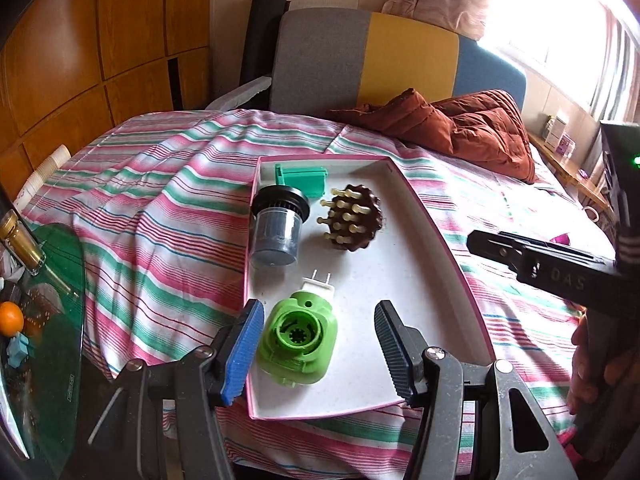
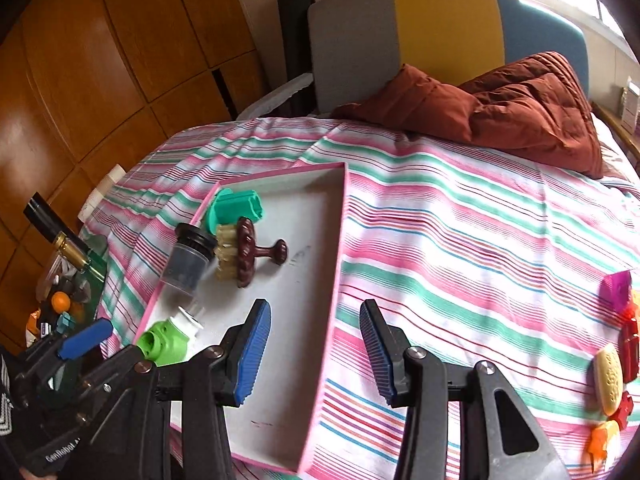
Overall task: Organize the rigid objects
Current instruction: 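Withdraw both tools from the tray back toward the toy pile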
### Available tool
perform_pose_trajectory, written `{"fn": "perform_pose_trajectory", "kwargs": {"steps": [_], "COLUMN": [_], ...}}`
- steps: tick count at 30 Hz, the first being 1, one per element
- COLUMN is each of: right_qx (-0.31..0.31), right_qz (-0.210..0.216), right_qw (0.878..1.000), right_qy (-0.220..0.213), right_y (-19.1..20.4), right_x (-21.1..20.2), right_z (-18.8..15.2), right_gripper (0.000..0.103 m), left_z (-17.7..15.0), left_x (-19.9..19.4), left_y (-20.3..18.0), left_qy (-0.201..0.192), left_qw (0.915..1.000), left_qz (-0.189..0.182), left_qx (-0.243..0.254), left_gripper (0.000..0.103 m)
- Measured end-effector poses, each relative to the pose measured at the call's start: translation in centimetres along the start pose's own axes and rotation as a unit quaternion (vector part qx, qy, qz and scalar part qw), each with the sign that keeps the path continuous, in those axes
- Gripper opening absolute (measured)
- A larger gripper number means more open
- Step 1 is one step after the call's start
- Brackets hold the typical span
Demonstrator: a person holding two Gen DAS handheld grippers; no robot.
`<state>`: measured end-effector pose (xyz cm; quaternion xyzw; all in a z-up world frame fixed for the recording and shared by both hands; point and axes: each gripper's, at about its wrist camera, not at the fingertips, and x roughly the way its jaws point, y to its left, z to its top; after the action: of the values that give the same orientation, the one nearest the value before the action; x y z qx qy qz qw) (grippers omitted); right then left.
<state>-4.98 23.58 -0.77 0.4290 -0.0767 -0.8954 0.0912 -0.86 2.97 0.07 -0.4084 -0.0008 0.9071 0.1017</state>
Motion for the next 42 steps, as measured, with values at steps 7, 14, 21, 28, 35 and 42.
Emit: {"fn": "perform_pose_trajectory", "kwargs": {"steps": [7, 14, 21, 28, 35, 42], "right_qx": [0.007, 0.019, 0.042, 0.089, 0.229, 0.299], "right_qz": [-0.030, -0.076, -0.131, -0.189, -0.209, -0.223], "right_qw": [1.000, 0.997, 0.990, 0.977, 0.947, 0.922], "right_qy": [-0.006, -0.011, -0.018, -0.035, -0.080, -0.102], "right_y": [-2.7, -7.0, -12.5, -18.6, -24.9, -27.2], "right_x": [-1.8, -4.1, -7.0, -9.0, -11.5, -13.3], "right_z": [-1.3, -1.5, -1.5, -2.0, -3.5, -4.5], "right_gripper": [0.047, 0.047, 0.047, 0.047, 0.047, 0.047], "left_z": [-0.2, 0.0, 0.4, 0.8, 1.4, 2.1], "left_x": [-0.2, -0.3, -0.3, 0.1, 0.4, 1.0], "left_y": [-1.1, -1.9, -3.0, -4.5, -6.9, -11.5], "left_qy": [-0.001, 0.001, -0.001, 0.004, 0.007, 0.007], "left_qw": [0.9999, 0.9997, 0.9993, 0.9987, 0.9967, 0.9907], "left_qz": [-0.005, -0.006, -0.012, -0.014, -0.041, -0.082], "left_qx": [0.014, 0.023, 0.035, 0.049, 0.070, 0.109], "left_gripper": [0.059, 0.062, 0.062, 0.062, 0.062, 0.065]}}
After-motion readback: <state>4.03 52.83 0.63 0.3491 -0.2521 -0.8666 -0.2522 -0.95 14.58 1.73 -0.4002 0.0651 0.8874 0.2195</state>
